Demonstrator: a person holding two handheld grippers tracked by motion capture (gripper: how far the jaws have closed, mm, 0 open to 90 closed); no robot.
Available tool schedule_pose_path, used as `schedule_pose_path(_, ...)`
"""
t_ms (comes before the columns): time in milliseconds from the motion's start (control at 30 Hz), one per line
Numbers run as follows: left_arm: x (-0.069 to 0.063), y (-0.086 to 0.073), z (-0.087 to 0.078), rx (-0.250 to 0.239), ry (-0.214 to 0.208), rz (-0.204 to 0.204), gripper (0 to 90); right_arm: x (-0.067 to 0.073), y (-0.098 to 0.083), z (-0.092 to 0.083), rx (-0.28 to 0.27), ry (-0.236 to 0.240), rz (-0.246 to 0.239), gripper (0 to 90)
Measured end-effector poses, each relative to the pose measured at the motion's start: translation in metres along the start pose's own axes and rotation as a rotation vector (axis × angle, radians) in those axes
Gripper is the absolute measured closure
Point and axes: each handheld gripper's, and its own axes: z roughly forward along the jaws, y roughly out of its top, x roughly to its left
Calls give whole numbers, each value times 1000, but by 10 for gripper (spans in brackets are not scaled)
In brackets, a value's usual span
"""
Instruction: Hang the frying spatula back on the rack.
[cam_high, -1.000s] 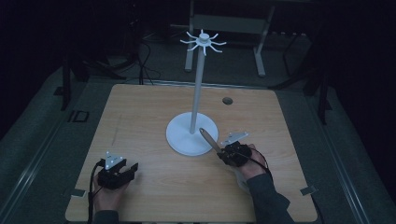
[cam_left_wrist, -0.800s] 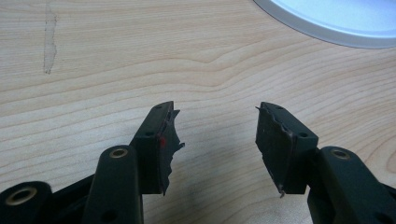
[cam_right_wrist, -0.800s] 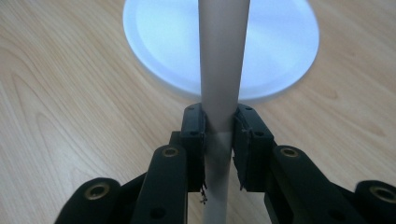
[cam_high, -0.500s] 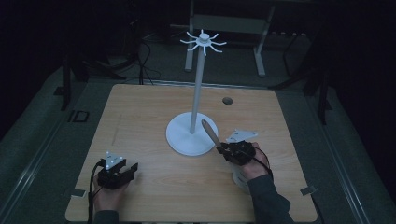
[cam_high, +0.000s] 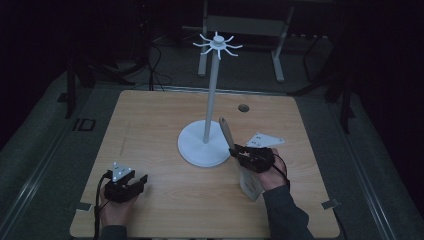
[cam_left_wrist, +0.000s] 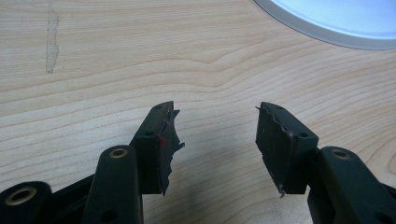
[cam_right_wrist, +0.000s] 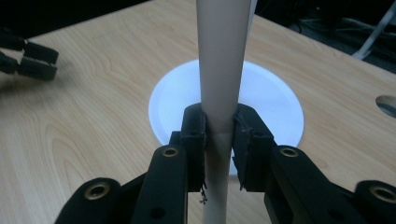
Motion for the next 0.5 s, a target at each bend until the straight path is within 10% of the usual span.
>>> schedule_pose_path(500,1,0,0,3,2,-5,475,5,16,-1,-88,-9,-21,757)
